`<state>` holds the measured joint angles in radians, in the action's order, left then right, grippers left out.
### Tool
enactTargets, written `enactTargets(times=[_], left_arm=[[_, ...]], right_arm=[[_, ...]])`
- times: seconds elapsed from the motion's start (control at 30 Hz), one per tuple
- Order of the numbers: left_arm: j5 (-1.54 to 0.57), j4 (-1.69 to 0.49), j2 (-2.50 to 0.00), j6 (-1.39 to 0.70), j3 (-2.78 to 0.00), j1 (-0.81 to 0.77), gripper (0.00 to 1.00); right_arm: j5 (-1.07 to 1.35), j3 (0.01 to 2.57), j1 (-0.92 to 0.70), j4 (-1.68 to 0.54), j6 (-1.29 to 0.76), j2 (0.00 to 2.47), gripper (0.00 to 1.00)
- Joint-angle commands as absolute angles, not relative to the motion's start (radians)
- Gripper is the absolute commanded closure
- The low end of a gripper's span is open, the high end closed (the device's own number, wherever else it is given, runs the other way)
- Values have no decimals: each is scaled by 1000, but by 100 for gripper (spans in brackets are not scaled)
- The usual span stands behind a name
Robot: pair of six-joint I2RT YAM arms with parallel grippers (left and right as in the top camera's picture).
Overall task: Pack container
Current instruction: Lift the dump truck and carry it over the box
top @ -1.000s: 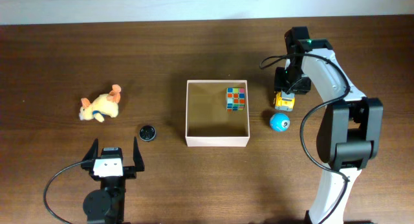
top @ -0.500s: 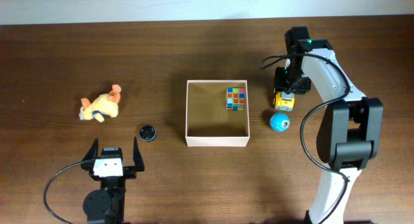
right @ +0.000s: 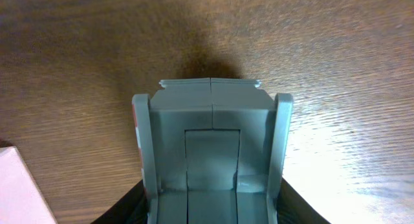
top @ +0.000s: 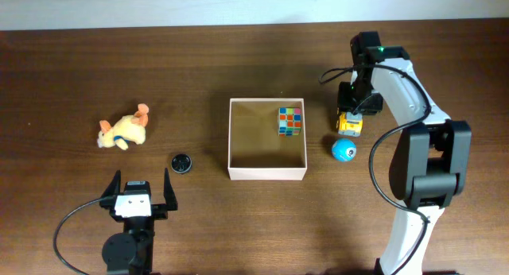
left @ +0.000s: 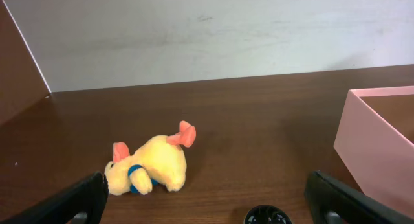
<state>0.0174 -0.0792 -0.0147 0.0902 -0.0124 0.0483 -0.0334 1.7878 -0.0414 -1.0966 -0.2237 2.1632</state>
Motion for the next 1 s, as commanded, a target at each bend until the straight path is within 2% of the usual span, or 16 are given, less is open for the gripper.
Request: enactTargets(times=[0.0,0.5,0.73,0.97], left_arm=[[11,-83,-7,110,-9,55,1],[11,-83,-7,110,-9,55,1],[11,-83,-7,110,-9,55,1],[11,-83,-7,110,-9,55,1]], right_arm=[[-31,1871,-39,-1116,-213,2153,57],[-31,2196,-91,-1310,-213,2153,57],[-31,2348,-214,-1375,-214,2153,58],[-31,2383,-368,-1410,-266,2153,58]])
